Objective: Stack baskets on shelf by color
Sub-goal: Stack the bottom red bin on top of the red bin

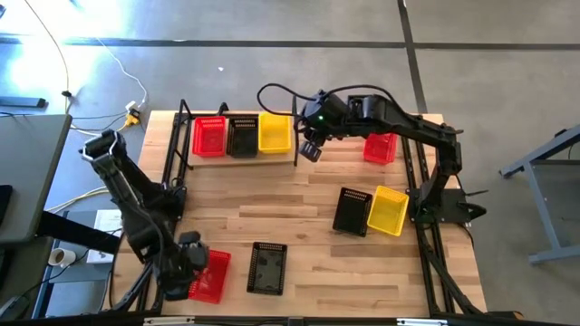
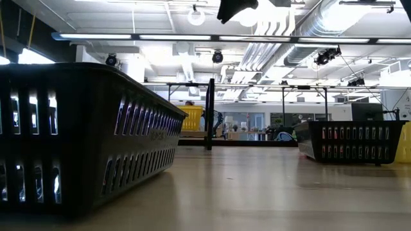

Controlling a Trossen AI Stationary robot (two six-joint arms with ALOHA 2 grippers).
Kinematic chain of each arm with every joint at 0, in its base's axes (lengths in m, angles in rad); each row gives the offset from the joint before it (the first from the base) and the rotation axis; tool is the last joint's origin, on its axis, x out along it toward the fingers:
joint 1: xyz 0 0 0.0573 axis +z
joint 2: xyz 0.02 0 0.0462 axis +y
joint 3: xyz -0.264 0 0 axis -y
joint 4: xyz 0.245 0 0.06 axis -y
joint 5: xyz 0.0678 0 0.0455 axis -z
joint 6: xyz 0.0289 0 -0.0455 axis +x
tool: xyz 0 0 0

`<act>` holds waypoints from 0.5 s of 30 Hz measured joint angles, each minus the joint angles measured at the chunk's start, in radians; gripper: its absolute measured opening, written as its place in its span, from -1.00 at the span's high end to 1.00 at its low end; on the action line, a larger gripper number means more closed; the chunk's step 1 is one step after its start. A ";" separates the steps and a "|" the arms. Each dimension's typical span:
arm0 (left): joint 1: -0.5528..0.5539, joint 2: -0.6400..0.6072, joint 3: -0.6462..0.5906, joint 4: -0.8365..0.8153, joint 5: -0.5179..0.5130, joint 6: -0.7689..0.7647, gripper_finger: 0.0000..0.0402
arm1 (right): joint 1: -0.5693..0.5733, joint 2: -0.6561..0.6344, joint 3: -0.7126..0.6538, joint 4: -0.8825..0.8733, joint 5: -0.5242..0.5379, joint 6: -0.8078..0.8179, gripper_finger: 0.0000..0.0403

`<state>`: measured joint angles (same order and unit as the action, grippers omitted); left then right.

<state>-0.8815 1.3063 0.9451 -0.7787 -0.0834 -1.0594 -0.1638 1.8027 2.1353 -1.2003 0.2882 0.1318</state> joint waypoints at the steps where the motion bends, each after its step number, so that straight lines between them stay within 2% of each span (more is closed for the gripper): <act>1: -0.009 0.017 0.000 0.019 0.001 -0.011 0.45 | 0.000 0.000 0.000 -0.006 0.000 0.000 0.52; 7: -0.050 0.097 0.000 0.139 0.049 -0.070 0.45 | 0.000 0.000 0.000 -0.047 -0.001 0.002 0.52; 15: -0.083 0.175 0.001 0.232 0.054 -0.116 0.45 | 0.000 0.000 0.000 -0.050 -0.003 0.000 0.52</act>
<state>-0.9649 1.4816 0.9460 -0.5465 -0.0297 -1.1753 -0.1642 1.8027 2.1353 -1.2503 0.2852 0.1314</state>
